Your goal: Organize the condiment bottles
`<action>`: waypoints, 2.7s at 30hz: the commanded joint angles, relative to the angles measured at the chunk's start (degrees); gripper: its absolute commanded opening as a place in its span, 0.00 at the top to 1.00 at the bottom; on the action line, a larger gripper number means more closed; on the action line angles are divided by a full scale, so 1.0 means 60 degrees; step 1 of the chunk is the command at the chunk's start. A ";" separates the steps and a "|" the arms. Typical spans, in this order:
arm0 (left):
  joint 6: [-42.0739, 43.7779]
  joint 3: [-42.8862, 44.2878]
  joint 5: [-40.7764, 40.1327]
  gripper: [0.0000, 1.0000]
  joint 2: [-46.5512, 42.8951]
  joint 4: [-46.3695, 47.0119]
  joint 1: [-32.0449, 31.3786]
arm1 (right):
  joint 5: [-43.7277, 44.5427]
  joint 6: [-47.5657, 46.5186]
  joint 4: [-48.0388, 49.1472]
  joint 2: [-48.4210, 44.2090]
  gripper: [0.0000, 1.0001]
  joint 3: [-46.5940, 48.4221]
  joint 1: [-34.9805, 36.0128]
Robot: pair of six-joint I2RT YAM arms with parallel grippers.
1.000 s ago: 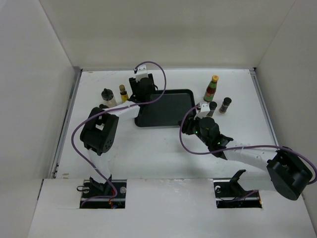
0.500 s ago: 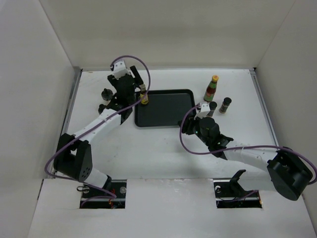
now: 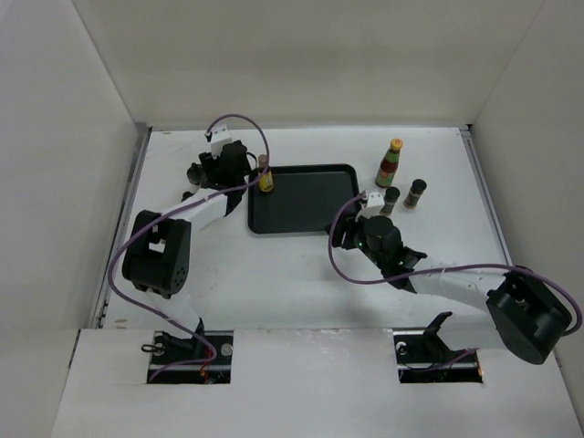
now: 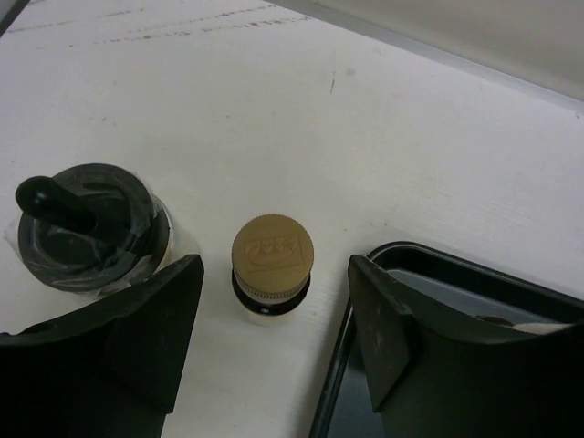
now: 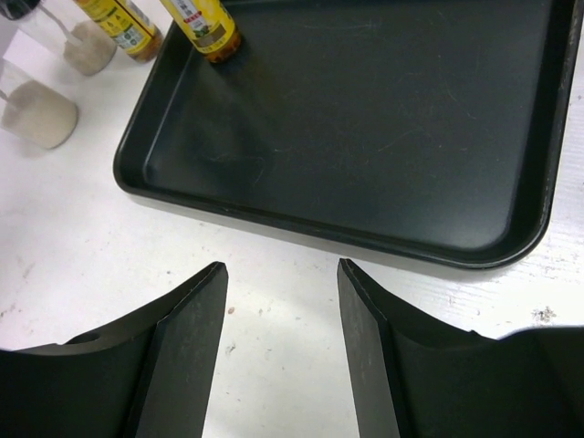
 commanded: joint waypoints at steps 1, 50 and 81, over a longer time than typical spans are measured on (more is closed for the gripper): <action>0.0041 0.0792 0.0095 0.38 0.0044 0.0291 0.0238 | -0.0038 -0.0023 0.0585 0.0055 0.42 0.0317 0.0071; 0.0247 -0.2371 -0.1077 0.82 -0.3473 0.0948 -0.3159 | 0.0064 0.0050 0.0644 -0.0487 0.41 0.0038 0.0013; -0.0294 -0.3146 -0.2277 0.11 -0.6017 -0.1260 -0.2356 | 0.0386 -0.0009 0.0511 -0.0604 0.28 0.0024 -0.0046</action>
